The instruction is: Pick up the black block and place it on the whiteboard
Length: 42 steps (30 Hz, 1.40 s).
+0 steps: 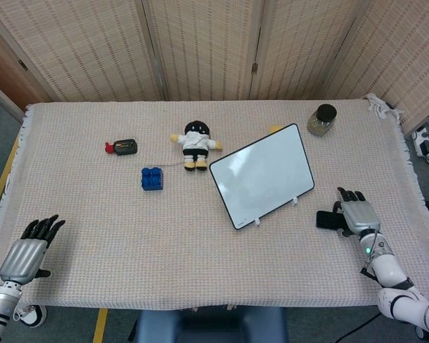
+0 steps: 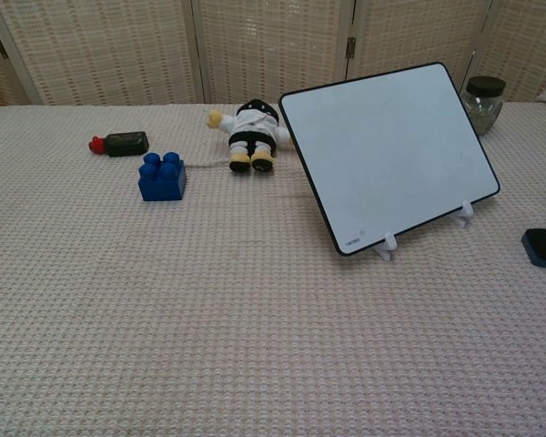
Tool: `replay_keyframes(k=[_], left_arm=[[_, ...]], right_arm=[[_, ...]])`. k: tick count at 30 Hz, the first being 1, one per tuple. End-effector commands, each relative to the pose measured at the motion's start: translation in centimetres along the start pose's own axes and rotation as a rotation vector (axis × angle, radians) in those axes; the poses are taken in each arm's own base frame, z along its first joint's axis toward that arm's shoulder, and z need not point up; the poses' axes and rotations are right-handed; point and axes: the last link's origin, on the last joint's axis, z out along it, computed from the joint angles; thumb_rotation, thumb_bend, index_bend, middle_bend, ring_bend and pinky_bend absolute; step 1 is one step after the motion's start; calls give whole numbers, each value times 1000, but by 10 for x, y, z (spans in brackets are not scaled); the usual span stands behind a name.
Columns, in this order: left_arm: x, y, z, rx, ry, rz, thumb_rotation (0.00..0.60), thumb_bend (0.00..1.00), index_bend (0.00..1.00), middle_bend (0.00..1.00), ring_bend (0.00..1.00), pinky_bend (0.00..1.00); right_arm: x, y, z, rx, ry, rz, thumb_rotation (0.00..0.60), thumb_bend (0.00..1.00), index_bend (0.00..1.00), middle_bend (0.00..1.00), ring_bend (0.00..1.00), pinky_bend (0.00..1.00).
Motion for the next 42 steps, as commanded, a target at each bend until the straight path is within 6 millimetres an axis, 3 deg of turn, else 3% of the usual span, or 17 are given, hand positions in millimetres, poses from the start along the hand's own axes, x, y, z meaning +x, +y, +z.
replay_keyframes(k=[1, 8, 15, 20, 27, 35, 40, 42], left_arm=[[0, 0, 0, -1, -1, 2, 600, 210, 0, 0, 0, 0], [-1, -1, 1, 4, -8, 2, 600, 211, 0, 0, 0, 0], [-2, 0, 3, 9, -13, 6, 600, 211, 0, 0, 0, 0], [-4, 2, 4, 1, -24, 10, 600, 211, 0, 0, 0, 0], [-3, 6, 1, -17, -20, 7, 600, 211, 0, 0, 0, 0], [0, 0, 0, 7, -6, -9, 600, 212, 0, 0, 0, 0], [0, -4, -1, 17, -9, -14, 600, 211, 0, 0, 0, 0], [1, -4, -1, 19, -9, -14, 600, 211, 0, 0, 0, 0]], right_arm=[[3, -2, 0, 2, 20, 5, 600, 314, 545, 22, 55, 0], [23, -10, -10, 49, 154, 62, 600, 314, 578, 57, 79, 0], [40, -26, -15, 131, 451, 68, 600, 314, 578, 53, 72, 0], [47, -54, 3, 161, 584, 121, 600, 314, 578, 50, 72, 0], [60, -99, 42, 216, 610, 191, 600, 314, 578, 53, 88, 0], [67, -135, 60, 260, 619, 222, 600, 314, 575, 57, 87, 0], [66, -140, 62, 265, 621, 221, 600, 313, 462, 37, 84, 0], [66, -140, 62, 263, 622, 219, 600, 313, 319, 9, 72, 0]])
